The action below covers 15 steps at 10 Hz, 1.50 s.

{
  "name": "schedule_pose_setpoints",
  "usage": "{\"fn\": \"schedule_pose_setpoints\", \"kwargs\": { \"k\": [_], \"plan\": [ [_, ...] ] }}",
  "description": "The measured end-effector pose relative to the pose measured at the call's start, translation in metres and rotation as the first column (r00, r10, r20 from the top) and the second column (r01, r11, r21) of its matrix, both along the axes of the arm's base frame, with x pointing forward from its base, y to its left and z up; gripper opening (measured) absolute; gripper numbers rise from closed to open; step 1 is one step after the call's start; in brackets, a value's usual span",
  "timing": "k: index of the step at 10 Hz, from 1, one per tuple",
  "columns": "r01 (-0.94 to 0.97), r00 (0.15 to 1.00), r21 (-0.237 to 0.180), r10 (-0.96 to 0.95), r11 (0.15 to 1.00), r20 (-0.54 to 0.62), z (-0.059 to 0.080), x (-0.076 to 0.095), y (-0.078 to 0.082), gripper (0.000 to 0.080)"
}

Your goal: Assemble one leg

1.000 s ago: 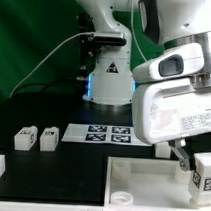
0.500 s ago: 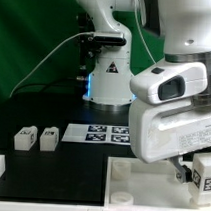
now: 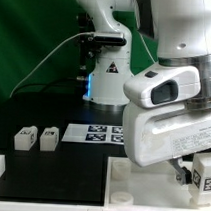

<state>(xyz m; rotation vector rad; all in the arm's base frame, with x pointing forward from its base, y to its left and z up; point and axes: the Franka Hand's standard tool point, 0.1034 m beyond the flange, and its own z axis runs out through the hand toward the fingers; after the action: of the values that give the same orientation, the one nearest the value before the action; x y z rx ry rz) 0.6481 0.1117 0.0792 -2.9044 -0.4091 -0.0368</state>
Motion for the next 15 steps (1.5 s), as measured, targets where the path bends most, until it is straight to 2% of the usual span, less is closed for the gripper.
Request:
{"fn": "schedule_pose_setpoints", "kwargs": {
  "k": [1, 2, 3, 5, 7, 10, 12, 13, 14, 15],
  "plan": [
    [0.018, 1.0, 0.0, -0.018, 1.0, -0.004, 0.0, 0.0, 0.0, 0.0433],
    [0.016, 1.0, 0.0, -0.016, 1.0, -0.003, 0.0, 0.0, 0.0, 0.0293],
    [0.033, 0.999, 0.001, -0.033, 0.999, -0.005, 0.0, 0.0, 0.001, 0.0294],
    [0.254, 0.967, 0.003, -0.254, 0.967, -0.025, -0.001, 0.002, -0.001, 0.0294],
    [0.516, 0.857, 0.015, -0.515, 0.857, -0.007, 0.0, -0.004, -0.005, 0.0294],
    [0.831, 0.556, 0.01, -0.828, 0.557, -0.068, -0.001, -0.009, -0.01, 0.0297],
    [0.957, 0.284, -0.02, -0.947, 0.29, -0.148, -0.001, -0.014, -0.01, 0.0298],
    [0.992, 0.104, -0.051, -0.978, 0.115, -0.182, -0.002, -0.017, -0.008, 0.0298],
    [0.997, -0.002, -0.072, -0.981, 0.012, -0.193, -0.002, -0.018, -0.007, 0.0298],
    [0.996, -0.051, -0.083, -0.979, -0.035, -0.199, -0.002, -0.019, -0.006, 0.0298]
  ]
}}
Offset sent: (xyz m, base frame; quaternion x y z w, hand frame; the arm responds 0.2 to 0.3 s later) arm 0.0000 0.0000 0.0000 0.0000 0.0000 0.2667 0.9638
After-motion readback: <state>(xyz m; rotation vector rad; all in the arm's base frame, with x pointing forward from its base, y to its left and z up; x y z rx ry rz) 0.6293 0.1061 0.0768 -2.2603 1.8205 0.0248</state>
